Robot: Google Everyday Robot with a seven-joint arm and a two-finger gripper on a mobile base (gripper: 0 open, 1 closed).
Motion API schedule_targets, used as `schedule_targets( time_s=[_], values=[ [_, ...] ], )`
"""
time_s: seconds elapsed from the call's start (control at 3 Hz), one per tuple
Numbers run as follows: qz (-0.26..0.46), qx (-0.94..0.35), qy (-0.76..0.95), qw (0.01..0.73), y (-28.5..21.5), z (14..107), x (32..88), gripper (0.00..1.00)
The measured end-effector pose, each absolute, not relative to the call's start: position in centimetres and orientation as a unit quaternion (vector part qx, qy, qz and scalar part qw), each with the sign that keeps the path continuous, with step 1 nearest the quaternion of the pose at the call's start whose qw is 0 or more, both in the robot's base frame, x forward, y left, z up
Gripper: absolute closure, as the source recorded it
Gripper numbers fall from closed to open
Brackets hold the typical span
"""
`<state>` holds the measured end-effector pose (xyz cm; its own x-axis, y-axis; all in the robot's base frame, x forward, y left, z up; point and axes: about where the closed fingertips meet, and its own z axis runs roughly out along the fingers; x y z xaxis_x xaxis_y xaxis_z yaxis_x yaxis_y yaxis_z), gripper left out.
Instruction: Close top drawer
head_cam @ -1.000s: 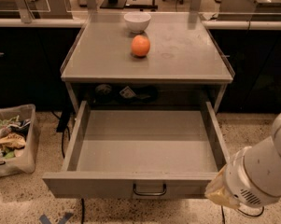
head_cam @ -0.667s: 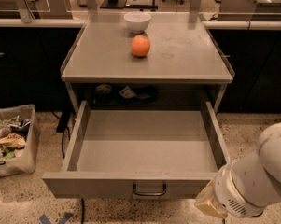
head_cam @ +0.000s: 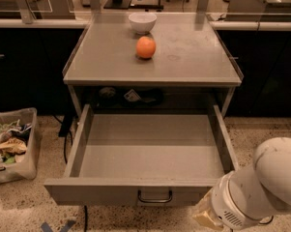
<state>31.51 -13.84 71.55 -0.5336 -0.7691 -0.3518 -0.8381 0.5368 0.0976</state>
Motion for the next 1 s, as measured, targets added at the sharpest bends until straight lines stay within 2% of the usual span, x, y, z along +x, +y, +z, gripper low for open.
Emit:
schedule_targets(
  time_s=[0.67, 1.0],
  values=[
    [0.128, -0.432, 0.881, 0.142, -13.1, 68.8, 33.0, 1.00],
    [0.135, -0.387, 0.896, 0.171, -11.8, 67.0, 36.0, 1.00]
  ],
)
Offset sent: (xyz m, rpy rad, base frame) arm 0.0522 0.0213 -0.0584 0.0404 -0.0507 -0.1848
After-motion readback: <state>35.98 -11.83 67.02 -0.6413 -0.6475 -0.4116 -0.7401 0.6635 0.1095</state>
